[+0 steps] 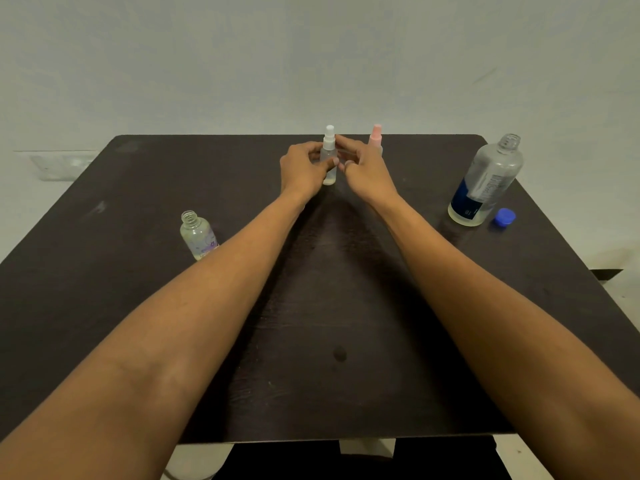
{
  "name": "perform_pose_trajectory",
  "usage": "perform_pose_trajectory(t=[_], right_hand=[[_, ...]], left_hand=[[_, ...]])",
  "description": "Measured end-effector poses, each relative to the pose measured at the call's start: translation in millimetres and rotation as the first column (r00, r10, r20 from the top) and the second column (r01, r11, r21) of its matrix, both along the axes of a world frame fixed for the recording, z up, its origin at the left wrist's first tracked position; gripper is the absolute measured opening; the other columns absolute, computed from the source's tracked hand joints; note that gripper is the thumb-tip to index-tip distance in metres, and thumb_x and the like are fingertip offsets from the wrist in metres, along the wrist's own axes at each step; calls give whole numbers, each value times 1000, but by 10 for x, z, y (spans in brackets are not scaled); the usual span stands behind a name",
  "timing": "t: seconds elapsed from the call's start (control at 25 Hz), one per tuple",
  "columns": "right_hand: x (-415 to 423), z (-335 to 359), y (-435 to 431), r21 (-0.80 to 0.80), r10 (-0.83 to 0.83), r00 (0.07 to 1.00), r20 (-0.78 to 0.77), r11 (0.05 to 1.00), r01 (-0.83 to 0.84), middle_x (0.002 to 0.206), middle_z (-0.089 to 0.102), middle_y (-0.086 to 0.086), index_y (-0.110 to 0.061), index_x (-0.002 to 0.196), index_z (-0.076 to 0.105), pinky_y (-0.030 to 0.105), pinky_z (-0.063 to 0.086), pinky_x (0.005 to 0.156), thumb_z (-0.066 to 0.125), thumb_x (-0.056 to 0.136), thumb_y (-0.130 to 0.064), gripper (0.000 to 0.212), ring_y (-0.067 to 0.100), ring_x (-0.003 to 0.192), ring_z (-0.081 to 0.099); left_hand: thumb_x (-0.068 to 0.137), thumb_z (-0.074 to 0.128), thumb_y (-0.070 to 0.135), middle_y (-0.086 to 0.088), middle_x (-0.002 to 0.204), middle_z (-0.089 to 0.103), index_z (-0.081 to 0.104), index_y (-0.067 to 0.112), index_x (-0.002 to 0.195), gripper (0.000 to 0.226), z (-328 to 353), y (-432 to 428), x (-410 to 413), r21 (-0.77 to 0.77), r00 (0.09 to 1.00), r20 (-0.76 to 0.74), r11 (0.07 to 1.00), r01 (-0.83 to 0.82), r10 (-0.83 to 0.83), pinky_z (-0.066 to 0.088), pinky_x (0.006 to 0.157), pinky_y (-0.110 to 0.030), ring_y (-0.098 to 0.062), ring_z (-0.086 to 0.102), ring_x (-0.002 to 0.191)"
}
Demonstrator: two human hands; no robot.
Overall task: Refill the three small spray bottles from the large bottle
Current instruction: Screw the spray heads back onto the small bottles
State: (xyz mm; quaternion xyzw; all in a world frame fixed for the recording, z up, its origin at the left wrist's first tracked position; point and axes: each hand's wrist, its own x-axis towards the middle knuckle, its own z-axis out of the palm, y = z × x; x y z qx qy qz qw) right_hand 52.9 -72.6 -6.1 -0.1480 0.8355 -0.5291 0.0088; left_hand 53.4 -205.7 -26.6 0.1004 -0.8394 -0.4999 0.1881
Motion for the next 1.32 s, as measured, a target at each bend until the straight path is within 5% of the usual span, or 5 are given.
perform_pose_trajectory(t=[0.32, 0.68, 0.92, 1.12, 1.32], right_hand=[[122, 53, 73, 2, -12, 999, -33, 1000, 12, 166, 40, 6, -11, 158, 43, 34, 35, 125, 44, 100, 9, 62, 17, 150, 44], [761, 283, 301, -102, 3, 981, -192, 995, -23, 148, 60, 0, -14, 150, 54, 24, 46, 115, 53, 100, 0, 52, 7, 133, 59], [1315, 338, 424, -151, 48, 965, -258, 984, -89, 146, 63, -5, -19, 148, 57, 22, 47, 113, 54, 101, 1, 50, 4, 133, 59], [1521, 344, 448, -41, 92, 933, -349, 993, -113, 141, 65, -6, -21, 144, 62, 9, 48, 100, 59, 101, -3, 46, 2, 130, 61], [1643, 167, 124, 253, 309, 794, -524, 946, -201, 137, 67, -2, -18, 135, 69, 26, 53, 107, 68, 97, -5, 40, 10, 126, 62]], left_hand=[[85, 87, 22, -7, 143, 65, 56, 9, 146, 69, 127, -8, 106, -43, 1000, -10, 999, 10, -10, 50, 113, -36, -18, 63, 129], [92, 80, 24, 8, 124, 71, 67, 17, 129, 40, 537, 21, 1068, -65, 972, -229, 997, 33, -47, 54, 90, -11, -1, 68, 107], [91, 80, 17, 10, 117, 74, 69, 15, 127, 37, 561, 96, 1821, 15, 955, -290, 997, 77, -69, 55, 91, -12, 5, 70, 106], [93, 78, 19, 11, 116, 74, 69, 18, 128, 35, 677, -108, 2226, 10, 940, -341, 999, 31, -26, 56, 93, -14, 4, 70, 107], [93, 78, 28, 14, 121, 71, 68, 28, 129, 37, 601, -683, 2478, -87, 934, -338, 984, -156, 118, 56, 96, -21, 1, 67, 112]])
